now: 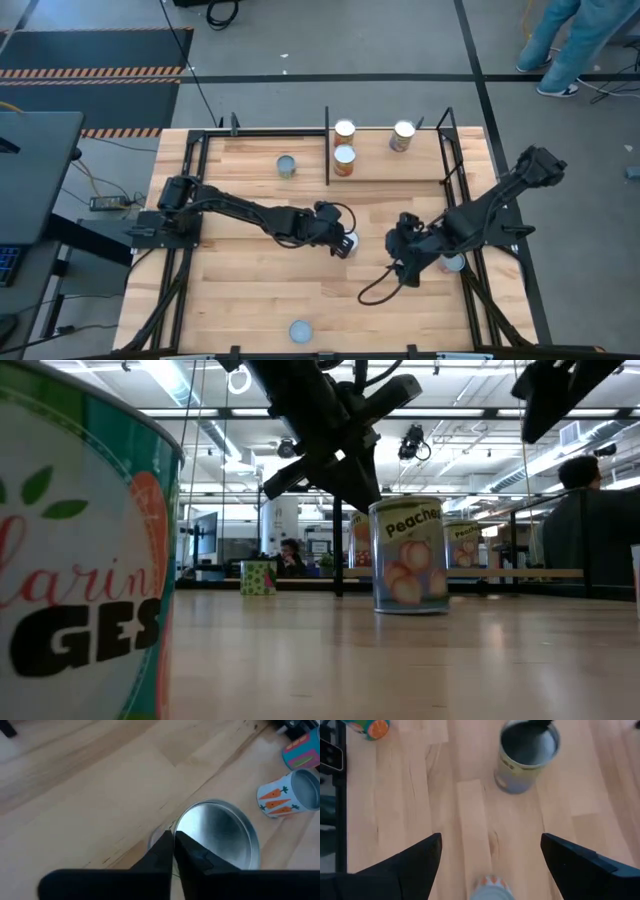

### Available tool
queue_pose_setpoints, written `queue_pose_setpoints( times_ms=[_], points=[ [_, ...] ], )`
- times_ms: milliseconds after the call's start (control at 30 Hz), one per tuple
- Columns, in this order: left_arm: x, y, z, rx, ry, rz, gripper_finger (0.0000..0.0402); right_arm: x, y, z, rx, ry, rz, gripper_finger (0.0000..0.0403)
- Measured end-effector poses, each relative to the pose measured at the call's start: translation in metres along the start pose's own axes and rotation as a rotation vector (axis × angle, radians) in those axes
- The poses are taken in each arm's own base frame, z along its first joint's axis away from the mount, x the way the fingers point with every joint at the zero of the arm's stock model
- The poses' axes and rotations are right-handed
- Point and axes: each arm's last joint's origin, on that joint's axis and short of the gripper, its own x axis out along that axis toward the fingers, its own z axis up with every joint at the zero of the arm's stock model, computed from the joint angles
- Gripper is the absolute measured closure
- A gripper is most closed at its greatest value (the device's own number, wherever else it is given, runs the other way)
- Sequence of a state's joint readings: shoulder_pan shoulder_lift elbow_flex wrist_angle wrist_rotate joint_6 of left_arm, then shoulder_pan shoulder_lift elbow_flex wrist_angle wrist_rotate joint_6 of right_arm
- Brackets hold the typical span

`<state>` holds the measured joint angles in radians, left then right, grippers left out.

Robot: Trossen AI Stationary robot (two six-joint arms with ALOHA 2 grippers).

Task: Pick and place cans onto a shelf
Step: Put the big blue can on the shelf aligned with the other big blue can

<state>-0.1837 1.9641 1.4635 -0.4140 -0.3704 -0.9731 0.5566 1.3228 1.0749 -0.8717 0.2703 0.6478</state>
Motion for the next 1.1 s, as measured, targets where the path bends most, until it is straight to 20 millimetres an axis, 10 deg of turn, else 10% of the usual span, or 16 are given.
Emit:
queue_pose_setpoints(
  times_ms=[500, 833, 1100],
  points=[
    [-0.049, 0.017, 0.014, 0.123, 0.158, 0.035, 0.0160, 0.063, -0.016, 0.034, 0.093, 0.101, -0.020, 0.0015],
    [-0.136, 0.041, 0.022, 0.253, 0.012, 0.238, 0.0146, 0.074, -0.030, 0.073, 0.006, 0.078, 0.005, 0.0013],
    [-0.164, 0.053, 0.027, 0.277, -0.003, 0.254, 0.0149, 0.090, -0.035, 0.082, -0.092, 0.031, -0.012, 0.0006]
  ],
)
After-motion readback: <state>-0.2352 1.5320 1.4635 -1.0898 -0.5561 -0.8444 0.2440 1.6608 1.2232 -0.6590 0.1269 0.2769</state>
